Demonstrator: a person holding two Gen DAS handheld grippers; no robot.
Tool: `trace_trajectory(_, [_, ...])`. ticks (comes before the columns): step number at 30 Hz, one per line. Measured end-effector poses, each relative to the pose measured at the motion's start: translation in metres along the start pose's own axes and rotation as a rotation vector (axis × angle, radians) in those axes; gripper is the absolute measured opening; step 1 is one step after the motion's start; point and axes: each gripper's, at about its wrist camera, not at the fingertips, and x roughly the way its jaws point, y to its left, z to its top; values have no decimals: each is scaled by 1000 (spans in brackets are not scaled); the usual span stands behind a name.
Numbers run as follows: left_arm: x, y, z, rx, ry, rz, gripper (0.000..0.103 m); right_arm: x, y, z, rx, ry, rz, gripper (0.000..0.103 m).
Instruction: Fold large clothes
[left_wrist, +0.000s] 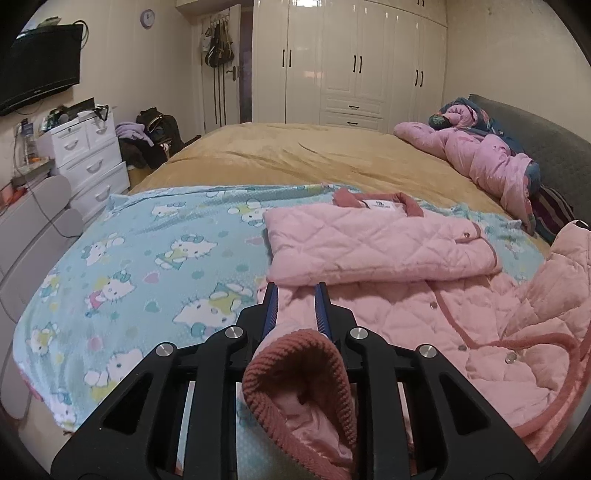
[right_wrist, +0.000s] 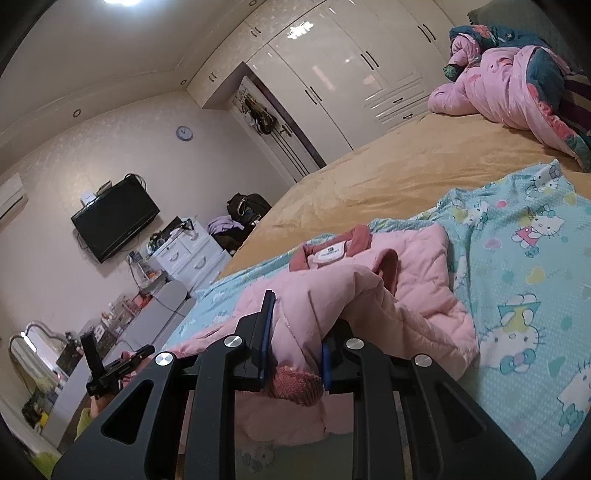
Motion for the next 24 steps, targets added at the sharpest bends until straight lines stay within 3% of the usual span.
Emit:
trace_trajectory(10, [37,15,40,-62,15,-30,13,40,-17,37,35,-19,-44,19])
trace_trajectory(24, [87,23,93,-138,12,-14,14,91,-57,67,109,-38,-138,19])
